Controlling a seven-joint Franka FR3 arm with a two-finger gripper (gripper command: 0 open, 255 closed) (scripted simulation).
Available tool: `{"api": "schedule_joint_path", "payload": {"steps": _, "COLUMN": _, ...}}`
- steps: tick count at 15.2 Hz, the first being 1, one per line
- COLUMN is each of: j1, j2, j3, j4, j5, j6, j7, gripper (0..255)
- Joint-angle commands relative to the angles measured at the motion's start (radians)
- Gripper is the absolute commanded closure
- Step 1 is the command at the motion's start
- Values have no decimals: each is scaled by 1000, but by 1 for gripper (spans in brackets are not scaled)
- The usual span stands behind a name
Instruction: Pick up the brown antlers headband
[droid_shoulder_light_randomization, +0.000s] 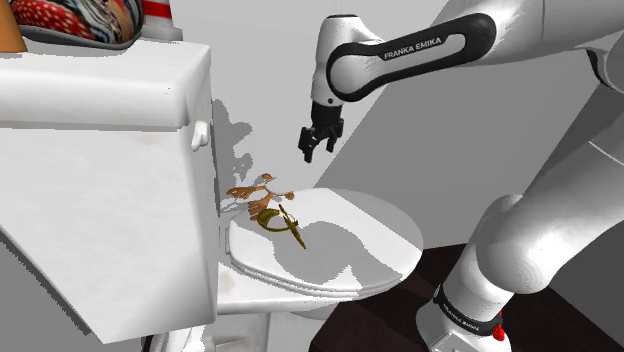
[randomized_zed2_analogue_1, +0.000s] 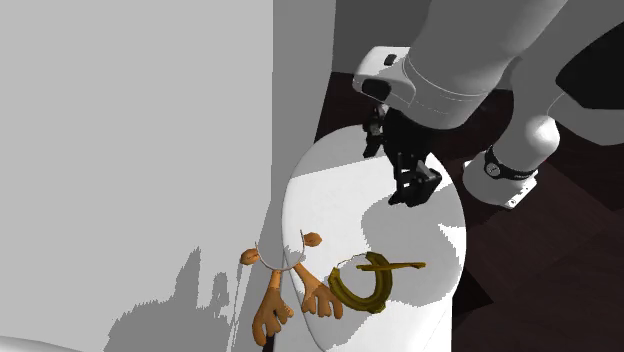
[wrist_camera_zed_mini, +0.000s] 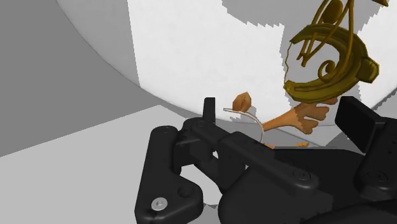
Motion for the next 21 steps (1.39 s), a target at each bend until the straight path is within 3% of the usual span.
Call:
{"api": "schedule_joint_path", "payload": {"steps": 1, "j1": -2, "j2": 75, "j3": 7, "j4": 30, "j5": -10, "j6": 42, "j7": 18, "gripper": 0}}
{"api": "schedule_joint_path", "payload": {"steps": 10, "j1": -7, "j2": 419, "j3": 14, "j4": 217, "j5": -76, "j6": 185, "j7": 88, "gripper": 0}}
{"api": "schedule_joint_path", "payload": {"steps": 18, "j1": 10, "j2": 735, "j3": -2, "j4": 474, "j5": -125, "j6": 231, "j7": 132, "gripper": 0}}
{"api": "schedule_joint_path", "payload": {"steps": 21, "j1": 12, "j2": 772, "j3": -6, "j4": 491, "j5": -131, "j6": 252, "j7": 139, "gripper": 0}}
